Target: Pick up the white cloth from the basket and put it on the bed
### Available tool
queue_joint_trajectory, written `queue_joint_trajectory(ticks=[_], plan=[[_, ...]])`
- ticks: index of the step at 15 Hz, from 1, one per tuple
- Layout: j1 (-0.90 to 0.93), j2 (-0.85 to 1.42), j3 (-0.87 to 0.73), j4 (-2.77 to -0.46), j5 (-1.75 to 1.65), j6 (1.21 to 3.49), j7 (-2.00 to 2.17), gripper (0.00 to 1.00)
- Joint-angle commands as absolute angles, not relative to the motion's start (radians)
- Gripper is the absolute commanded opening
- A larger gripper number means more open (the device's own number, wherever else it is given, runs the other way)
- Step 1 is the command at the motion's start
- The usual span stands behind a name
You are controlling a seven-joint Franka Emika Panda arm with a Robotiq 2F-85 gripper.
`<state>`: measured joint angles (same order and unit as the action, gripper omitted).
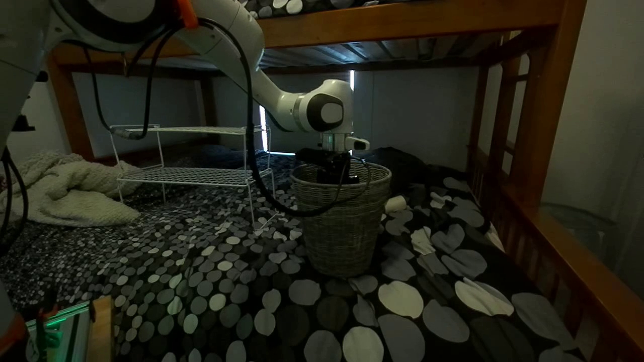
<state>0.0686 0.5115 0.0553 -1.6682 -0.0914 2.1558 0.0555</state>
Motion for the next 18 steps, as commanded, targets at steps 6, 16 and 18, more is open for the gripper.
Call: queue_joint_trajectory(ticks=[6,16,18], plan=[[0.088,0.648,0.029,-1.539,-0.094,2.092,0.062,0.74],[0.118,0.657,0.01,-1.492,-0.11,2.046,0.101,0.01],[0.128,0.642,0.002,-1.496,-0.121,2.037,0.116,0.0]])
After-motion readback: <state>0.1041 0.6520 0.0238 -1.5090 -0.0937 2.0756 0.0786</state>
